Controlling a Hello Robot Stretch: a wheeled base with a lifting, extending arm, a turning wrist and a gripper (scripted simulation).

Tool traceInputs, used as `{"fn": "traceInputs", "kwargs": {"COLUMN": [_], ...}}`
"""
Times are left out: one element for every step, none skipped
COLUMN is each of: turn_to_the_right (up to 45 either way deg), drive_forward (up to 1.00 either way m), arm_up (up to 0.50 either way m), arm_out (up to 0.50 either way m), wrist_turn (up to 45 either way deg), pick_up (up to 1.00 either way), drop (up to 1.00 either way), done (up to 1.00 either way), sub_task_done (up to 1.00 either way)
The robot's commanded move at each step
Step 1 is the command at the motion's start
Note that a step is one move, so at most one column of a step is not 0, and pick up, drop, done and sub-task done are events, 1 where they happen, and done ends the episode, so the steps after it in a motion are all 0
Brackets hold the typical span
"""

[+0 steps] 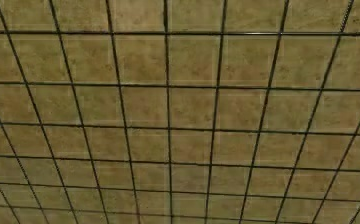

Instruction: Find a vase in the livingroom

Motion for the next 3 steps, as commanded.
{"fn": "traceInputs", "kwargs": {"turn_to_the_right": [-45.0, -18.0, 0.0], "drive_forward": [0.00, 0.00, 1.00], "arm_up": [0.00, 0.00, 0.00], "arm_out": [0.00, 0.00, 0.00], "wrist_turn": [0.0, 0.0, 0.0], "pick_up": [0.00, 0.00, 0.00], "drop": [0.00, 0.00, 0.00], "done": [0.00, 0.00, 0.00], "sub_task_done": [0.00, 0.00, 0.00]}}
